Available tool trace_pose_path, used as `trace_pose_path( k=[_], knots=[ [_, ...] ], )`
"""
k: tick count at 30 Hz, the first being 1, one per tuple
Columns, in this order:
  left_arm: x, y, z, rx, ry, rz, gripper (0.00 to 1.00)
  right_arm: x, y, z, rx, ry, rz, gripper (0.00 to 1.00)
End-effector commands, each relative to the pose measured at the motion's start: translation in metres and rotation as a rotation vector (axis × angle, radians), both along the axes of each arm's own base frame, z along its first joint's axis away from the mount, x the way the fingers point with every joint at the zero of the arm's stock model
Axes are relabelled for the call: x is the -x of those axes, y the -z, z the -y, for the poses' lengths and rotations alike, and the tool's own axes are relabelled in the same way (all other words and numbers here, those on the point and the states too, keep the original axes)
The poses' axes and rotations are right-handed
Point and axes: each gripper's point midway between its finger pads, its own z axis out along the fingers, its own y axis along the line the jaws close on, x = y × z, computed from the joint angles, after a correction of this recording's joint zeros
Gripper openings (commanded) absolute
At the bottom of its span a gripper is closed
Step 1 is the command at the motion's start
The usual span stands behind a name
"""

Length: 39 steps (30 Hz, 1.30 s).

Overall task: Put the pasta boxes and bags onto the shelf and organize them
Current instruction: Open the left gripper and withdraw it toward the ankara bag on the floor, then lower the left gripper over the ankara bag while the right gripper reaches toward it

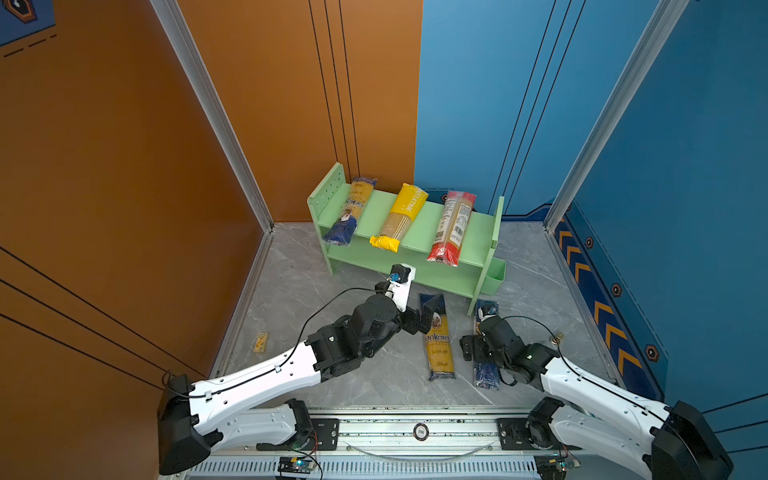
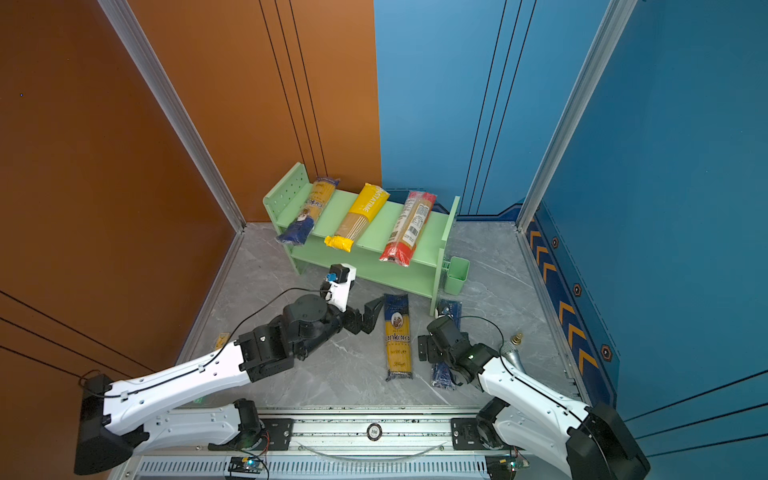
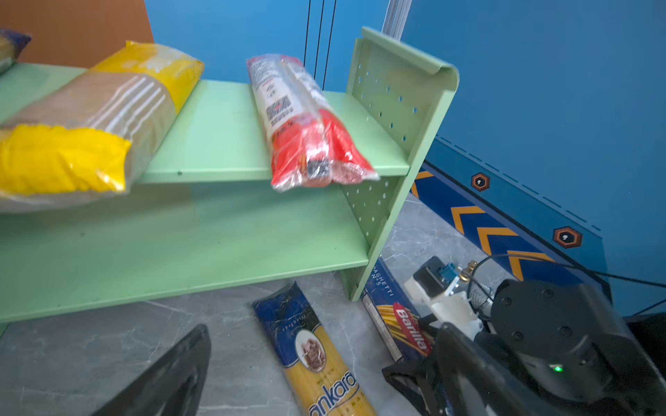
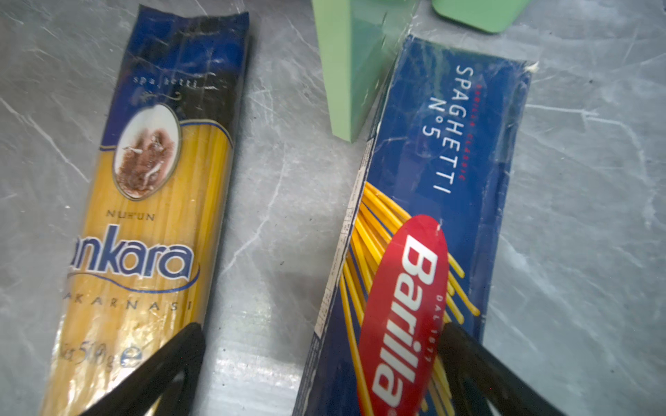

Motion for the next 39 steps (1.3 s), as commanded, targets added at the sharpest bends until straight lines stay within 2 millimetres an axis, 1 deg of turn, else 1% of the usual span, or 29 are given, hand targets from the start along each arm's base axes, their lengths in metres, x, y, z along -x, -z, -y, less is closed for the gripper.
trace_pose_path(
  k=[1, 3, 7, 8, 9, 12, 15, 22, 29, 33, 39],
  knots=[
    [0.002, 0.025, -0.013, 0.001, -0.054, -0.037, 0.98, -0.01, -0.008, 0.002, 0.026, 0.052, 0.039, 1.0],
    [0.005, 0.045, -0.017, -0.021, -0.06, -0.067, 0.98, -0.012, -0.007, 0.003, 0.053, 0.063, 0.041, 1.0],
    [0.008, 0.077, -0.022, -0.054, -0.076, -0.12, 0.98, -0.018, -0.007, 0.003, 0.079, 0.086, 0.029, 1.0],
    [0.009, 0.086, -0.023, -0.062, -0.077, -0.138, 0.98, -0.016, -0.008, -0.005, 0.084, 0.063, 0.029, 1.0],
    [0.01, 0.095, -0.024, -0.072, -0.078, -0.153, 0.98, -0.015, -0.007, -0.007, 0.094, 0.059, 0.028, 1.0],
    [0.013, 0.115, -0.025, -0.091, -0.078, -0.193, 0.98, -0.016, -0.007, -0.011, 0.123, 0.061, 0.041, 1.0],
    [0.017, 0.132, -0.03, -0.107, -0.086, -0.224, 0.98, -0.016, -0.004, -0.011, 0.156, 0.082, 0.042, 1.0],
    [0.023, 0.16, -0.042, -0.115, -0.12, -0.271, 0.98, -0.015, 0.003, -0.014, 0.246, 0.1, 0.045, 1.0],
    [0.029, 0.184, -0.046, -0.127, -0.132, -0.316, 0.98, -0.015, 0.013, -0.026, 0.315, 0.09, 0.038, 1.0],
    [0.031, 0.192, -0.048, -0.14, -0.14, -0.329, 0.98, -0.016, 0.018, -0.041, 0.343, 0.061, 0.032, 1.0],
    [0.034, 0.202, -0.057, -0.139, -0.163, -0.34, 0.98, -0.019, 0.016, -0.07, 0.351, 0.011, 0.047, 1.0]
  ],
)
